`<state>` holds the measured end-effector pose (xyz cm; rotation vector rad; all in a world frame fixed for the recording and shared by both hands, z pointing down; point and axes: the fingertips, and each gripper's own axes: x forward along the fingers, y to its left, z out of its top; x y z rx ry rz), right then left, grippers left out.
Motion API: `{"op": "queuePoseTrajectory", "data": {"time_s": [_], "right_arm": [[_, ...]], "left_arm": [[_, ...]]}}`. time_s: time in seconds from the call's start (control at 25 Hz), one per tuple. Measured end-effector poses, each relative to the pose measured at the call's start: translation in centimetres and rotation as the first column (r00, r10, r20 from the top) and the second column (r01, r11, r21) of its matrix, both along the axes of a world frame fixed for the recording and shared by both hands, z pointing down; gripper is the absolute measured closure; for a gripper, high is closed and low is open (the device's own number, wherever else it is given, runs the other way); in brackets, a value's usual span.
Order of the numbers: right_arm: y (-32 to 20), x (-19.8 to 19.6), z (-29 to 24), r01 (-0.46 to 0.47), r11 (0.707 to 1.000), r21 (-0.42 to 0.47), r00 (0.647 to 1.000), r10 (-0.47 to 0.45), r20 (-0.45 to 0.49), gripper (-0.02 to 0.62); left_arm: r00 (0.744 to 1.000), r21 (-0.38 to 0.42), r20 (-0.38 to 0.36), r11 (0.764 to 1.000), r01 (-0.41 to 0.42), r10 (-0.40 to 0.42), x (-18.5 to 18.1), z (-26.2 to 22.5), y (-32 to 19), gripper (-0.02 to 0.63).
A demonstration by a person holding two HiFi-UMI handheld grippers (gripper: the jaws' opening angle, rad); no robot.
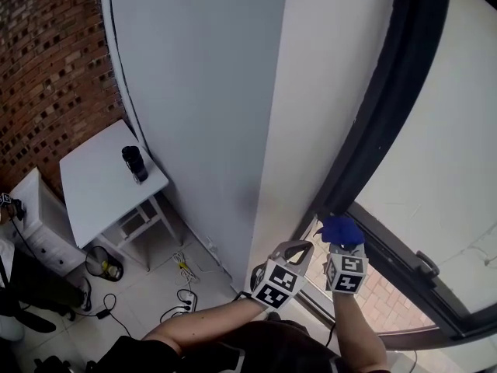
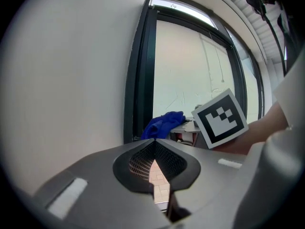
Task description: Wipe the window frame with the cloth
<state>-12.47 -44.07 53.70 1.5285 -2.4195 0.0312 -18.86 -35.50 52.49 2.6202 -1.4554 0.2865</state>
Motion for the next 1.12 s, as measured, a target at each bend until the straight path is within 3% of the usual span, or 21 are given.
{"op": "queuePoseTrajectory", "data": {"time_s": [0.28, 0.56, 0.84, 1.12], "right_arm": [[-3.6, -1.1, 0.5, 0.037, 0.998, -0.041, 0.999, -0.036, 0.035, 0.538], [-3.7, -1.2, 0.3, 0.057, 0.997, -0.052, 0.995, -0.053, 0.079, 0.541], [-3.7, -1.4, -3.0, 0.046, 0.998, -0.051, 0.998, -0.044, 0.050, 0.543], [-3.9, -1.2, -7.6, 0.016, 0.999, -0.037, 0.995, -0.013, 0.096, 0.543]], "left_arm": [[1.000, -0.036, -0.008, 0.999, 0.001, -0.002, 0.6, 1.3, -1.8, 0.612], [1.000, -0.042, -0.008, 0.999, 0.021, -0.022, 0.3, 1.8, -2.5, 0.614], [0.998, -0.017, -0.053, 0.999, 0.031, -0.032, 0.1, -0.3, -2.7, 0.614], [0.997, 0.011, -0.072, 1.000, -0.011, 0.012, 1.2, -2.0, -2.1, 0.614]]}}
